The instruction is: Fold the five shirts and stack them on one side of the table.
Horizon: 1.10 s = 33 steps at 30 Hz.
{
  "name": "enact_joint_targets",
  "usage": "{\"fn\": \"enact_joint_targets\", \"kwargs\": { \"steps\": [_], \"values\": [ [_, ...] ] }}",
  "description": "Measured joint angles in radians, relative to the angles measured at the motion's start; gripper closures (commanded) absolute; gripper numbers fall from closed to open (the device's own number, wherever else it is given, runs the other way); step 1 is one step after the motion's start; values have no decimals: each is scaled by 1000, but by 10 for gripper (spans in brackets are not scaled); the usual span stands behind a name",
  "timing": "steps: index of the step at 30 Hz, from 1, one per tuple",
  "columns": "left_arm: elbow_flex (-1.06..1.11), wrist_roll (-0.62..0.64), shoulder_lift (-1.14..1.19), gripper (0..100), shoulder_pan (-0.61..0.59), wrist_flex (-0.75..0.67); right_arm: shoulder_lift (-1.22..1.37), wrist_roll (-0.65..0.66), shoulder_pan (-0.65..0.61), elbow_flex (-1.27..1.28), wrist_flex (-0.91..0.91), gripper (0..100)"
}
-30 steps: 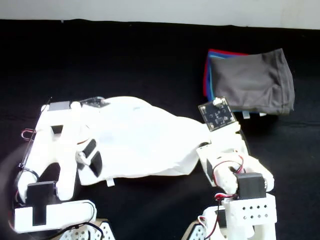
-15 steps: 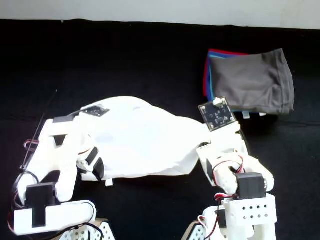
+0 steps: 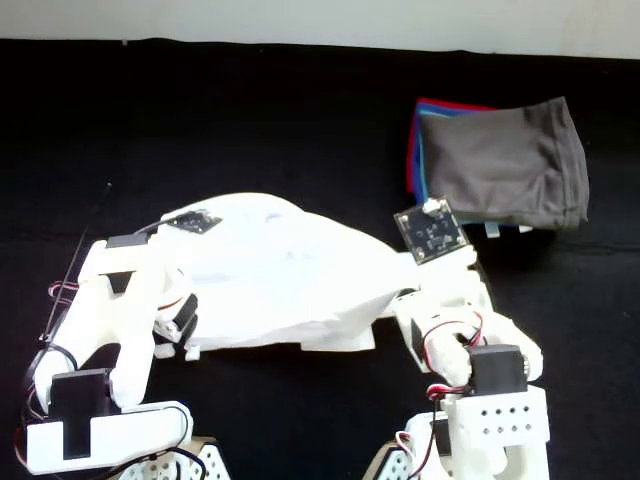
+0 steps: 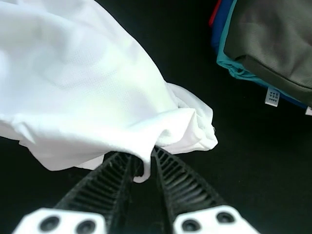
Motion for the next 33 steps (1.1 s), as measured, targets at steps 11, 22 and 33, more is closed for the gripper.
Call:
{"fn": "enact_joint_targets", "kwargs": {
  "steps": [11, 22, 33],
  "values": [
    [-327, 34, -57, 992, -2, 338, 60, 0, 14, -75, -120, 993],
    [-941, 44, -262, 992, -3, 686, 448, 0, 46, -775, 14, 993],
    [-1123, 75, -519, 992, -3, 687, 483, 0, 46, -1198, 68, 993]
  ]
}}
